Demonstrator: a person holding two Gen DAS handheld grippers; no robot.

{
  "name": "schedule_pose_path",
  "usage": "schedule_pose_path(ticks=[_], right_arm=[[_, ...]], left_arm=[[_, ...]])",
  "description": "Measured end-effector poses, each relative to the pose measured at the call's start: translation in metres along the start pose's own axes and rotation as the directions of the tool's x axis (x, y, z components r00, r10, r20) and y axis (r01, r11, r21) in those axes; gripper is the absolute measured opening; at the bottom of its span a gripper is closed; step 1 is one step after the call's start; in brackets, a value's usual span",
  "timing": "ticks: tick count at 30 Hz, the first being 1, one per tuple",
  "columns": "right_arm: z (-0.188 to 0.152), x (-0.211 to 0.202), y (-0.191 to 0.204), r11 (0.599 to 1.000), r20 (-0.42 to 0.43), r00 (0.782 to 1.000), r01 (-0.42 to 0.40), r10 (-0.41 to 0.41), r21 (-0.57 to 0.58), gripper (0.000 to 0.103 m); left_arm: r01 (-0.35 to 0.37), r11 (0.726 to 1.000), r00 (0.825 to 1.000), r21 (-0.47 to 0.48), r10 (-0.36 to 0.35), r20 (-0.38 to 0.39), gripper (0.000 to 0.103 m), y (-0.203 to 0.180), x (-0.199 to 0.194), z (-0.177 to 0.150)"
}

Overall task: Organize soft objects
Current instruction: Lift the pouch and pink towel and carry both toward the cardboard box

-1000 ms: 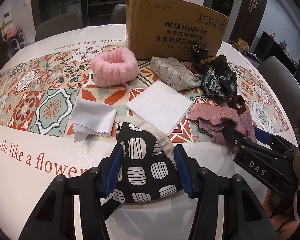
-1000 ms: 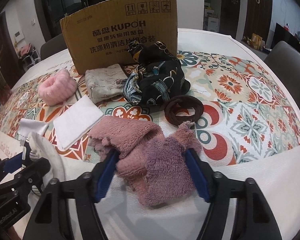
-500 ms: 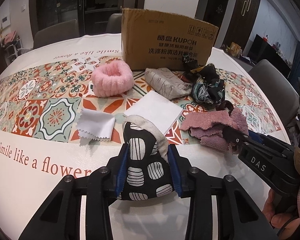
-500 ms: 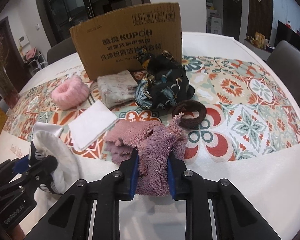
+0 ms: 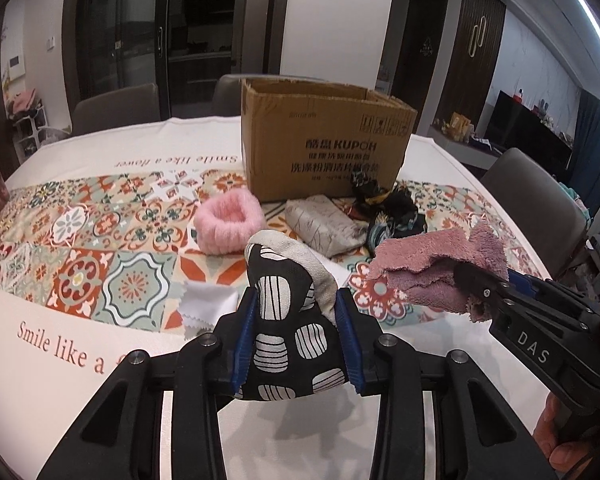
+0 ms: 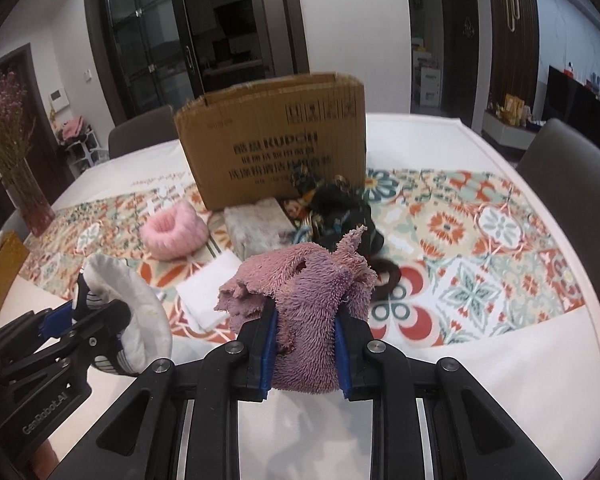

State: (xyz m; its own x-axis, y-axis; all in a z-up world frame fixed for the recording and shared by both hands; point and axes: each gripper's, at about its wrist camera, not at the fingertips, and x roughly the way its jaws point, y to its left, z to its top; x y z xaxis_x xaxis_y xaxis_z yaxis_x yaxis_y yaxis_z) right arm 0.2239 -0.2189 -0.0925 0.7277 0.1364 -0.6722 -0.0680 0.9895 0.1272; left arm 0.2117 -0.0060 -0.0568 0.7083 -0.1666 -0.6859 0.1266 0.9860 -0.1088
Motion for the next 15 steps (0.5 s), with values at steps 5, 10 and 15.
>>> schedule_pose_path(ticks=[5,10,15], right_arm=[[0.012,-0.015,0.003,1.000,0.047,0.999,-0.001,0.001,-0.002,0.026],[0.024,-0.028,0.005,1.000,0.092,0.996,0.006,-0.006,-0.003,0.026],[0.034,-0.035,0.006,1.000,0.125,0.992,0.007,-0.006,-0.009,0.026]], left_arm=[[0.003,1.000,0.999,0.016,-0.003,0.050,0.038,-0.003,-0.011,0.014],[0.000,1.000,0.995,0.029,-0.003,0.095,0.038,-0.004,-0.019,0.026],[-0.004,0.999,0.989,0.048,-0.003,0.145,0.038,-0.007,-0.030,0.038]])
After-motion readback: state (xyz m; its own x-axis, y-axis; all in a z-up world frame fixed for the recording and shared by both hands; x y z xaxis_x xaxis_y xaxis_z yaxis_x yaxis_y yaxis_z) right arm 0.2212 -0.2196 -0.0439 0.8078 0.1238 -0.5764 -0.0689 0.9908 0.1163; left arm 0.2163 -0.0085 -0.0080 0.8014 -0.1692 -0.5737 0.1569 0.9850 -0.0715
